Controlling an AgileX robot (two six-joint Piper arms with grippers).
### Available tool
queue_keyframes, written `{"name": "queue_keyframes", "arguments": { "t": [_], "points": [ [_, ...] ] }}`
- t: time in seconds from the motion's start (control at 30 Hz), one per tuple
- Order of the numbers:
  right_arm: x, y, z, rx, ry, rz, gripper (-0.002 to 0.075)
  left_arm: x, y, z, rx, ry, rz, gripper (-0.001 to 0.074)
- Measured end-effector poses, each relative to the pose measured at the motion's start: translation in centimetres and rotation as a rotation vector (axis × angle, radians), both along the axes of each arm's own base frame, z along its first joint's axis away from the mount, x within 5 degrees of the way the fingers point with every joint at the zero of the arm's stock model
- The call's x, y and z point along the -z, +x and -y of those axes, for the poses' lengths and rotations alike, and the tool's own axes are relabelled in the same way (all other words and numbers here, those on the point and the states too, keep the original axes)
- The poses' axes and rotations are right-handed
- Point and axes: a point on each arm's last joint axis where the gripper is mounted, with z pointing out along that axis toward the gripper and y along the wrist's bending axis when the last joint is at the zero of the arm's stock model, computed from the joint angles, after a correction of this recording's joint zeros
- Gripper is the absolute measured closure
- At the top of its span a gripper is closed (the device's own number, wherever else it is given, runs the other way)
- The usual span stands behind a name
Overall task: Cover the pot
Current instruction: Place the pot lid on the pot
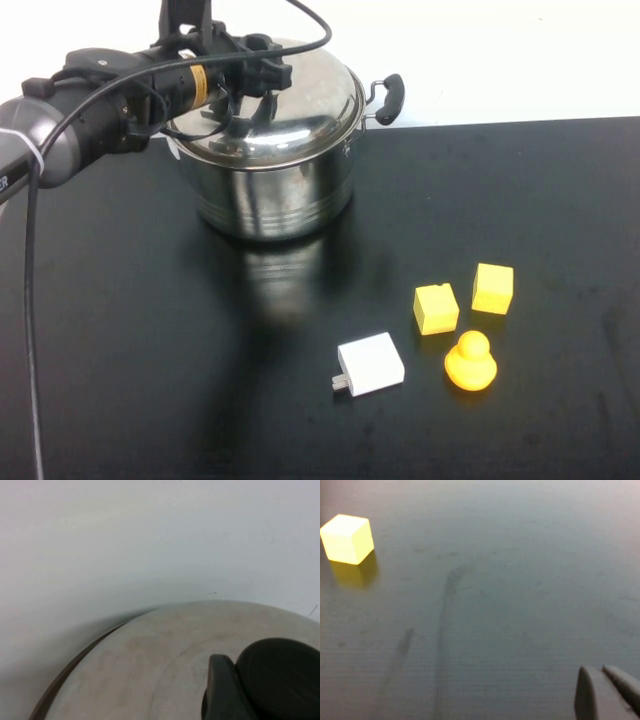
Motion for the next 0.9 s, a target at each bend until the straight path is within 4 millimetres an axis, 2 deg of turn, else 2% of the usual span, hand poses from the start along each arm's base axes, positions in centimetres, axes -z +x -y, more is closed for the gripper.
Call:
{"name": "queue_keyframes", "arguments": {
  "t": [0.57,0.77,0.83,0.9],
  "points": [
    [0.0,0.0,0.0,0.0,0.0,0.0,0.0728,0.2,-0.6,-0.1,0.011,0.005,-0.013,0.0399],
    [0.0,0.0,0.0,0.0,0.0,0.0,0.0728,-0.5,-1.0,-0.4,-0.017,0.0,-0.003,0.0163],
    [0.0,0.0,0.0,0.0,0.0,0.0,0.0728,-1.5,-1.4,-0.6,-0.03,0.002,0.022,0.0139],
    [0.0,0.0,0.0,0.0,0.0,0.0,0.0728,-3.3,-2.1,-0.9,-0.037,0.014,0.071,0.0135]
  ]
}}
